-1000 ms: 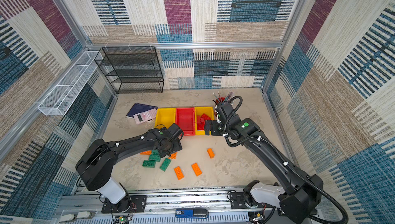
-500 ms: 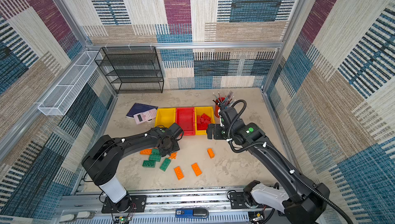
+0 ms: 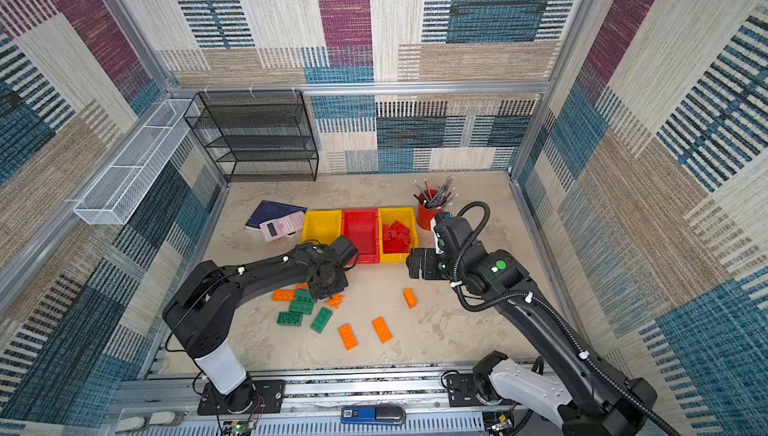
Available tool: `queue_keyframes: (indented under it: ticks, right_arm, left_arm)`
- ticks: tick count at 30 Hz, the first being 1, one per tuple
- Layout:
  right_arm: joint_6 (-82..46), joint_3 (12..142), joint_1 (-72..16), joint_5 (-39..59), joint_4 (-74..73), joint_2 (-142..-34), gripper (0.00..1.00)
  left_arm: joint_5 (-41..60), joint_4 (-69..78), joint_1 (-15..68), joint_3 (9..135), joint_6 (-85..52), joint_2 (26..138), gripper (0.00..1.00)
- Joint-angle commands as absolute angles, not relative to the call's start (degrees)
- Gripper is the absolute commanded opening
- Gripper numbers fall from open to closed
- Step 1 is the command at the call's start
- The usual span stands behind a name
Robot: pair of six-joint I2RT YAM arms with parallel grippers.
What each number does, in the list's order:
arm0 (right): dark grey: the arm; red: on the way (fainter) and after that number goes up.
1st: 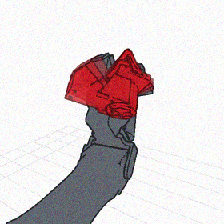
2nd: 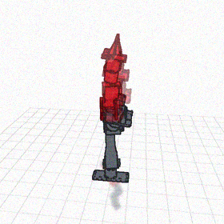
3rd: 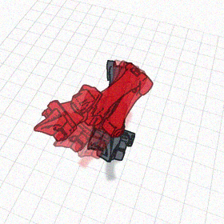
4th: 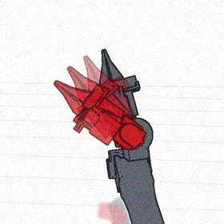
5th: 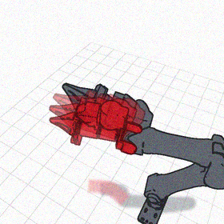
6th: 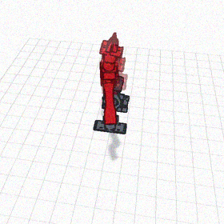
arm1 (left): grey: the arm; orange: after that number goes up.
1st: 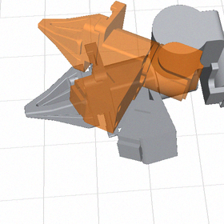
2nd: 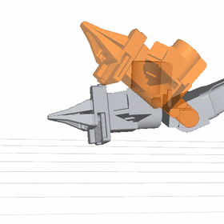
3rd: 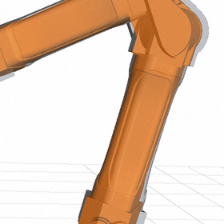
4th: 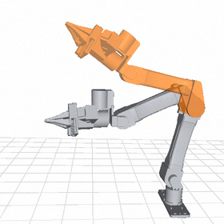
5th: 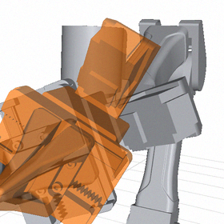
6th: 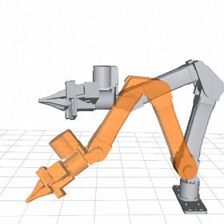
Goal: Sort the legos into containers by color
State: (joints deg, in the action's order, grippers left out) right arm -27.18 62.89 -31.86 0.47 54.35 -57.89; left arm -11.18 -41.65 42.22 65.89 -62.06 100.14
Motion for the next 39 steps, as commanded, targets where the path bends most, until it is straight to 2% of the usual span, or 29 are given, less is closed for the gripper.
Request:
queue_keyframes:
  ticks: [1, 6, 11, 18, 25, 28, 32, 34, 39]
  right_arm:
    - [-27.79, 61.99, -31.90, 1.53, 54.05, -56.08, 1.00]
    - [-28.55, 60.47, -31.88, 0.50, 54.67, -53.05, 1.00]
    - [-31.64, 59.87, -31.82, -1.26, 54.84, -51.86, 1.00]
    - [-37.35, 60.02, -31.88, -0.98, 54.19, -51.77, 1.00]
    - [-40.48, 62.38, -31.90, -2.50, 54.97, -54.35, 1.00]
    - [-41.92, 62.95, -31.88, -2.74, 54.73, -55.17, 1.00]
    - [-44.08, 63.30, -31.89, -2.65, 54.67, -55.20, 1.00]
    - [-44.72, 63.23, -31.90, -2.63, 54.67, -54.78, 1.00]
    - [-45.11, 62.60, -31.90, -2.75, 55.81, -53.90, 1.00]
  left_arm:
    - [-15.55, -47.77, 42.52, 70.35, -56.37, 98.93, 0.14]
    - [-18.63, -53.30, 42.48, 81.51, -47.44, 99.80, 0.14]
    - [-20.35, -57.02, 41.90, 97.35, -37.36, 107.23, 0.15]
    - [-15.97, -59.25, 38.89, 115.06, -28.86, 120.80, 0.19]
    - [-11.01, -59.52, 35.21, 123.97, -24.75, 128.81, 0.24]
    - [-9.55, -59.15, 34.54, 126.21, -23.70, 130.79, 0.33]
    - [-7.51, -59.77, 33.98, 128.64, -22.85, 132.36, 0.53]
    - [-7.07, -59.95, 34.01, 128.45, -22.76, 131.96, 0.70]
    - [-7.77, -59.08, 34.01, 122.64, -22.89, 127.33, 0.72]
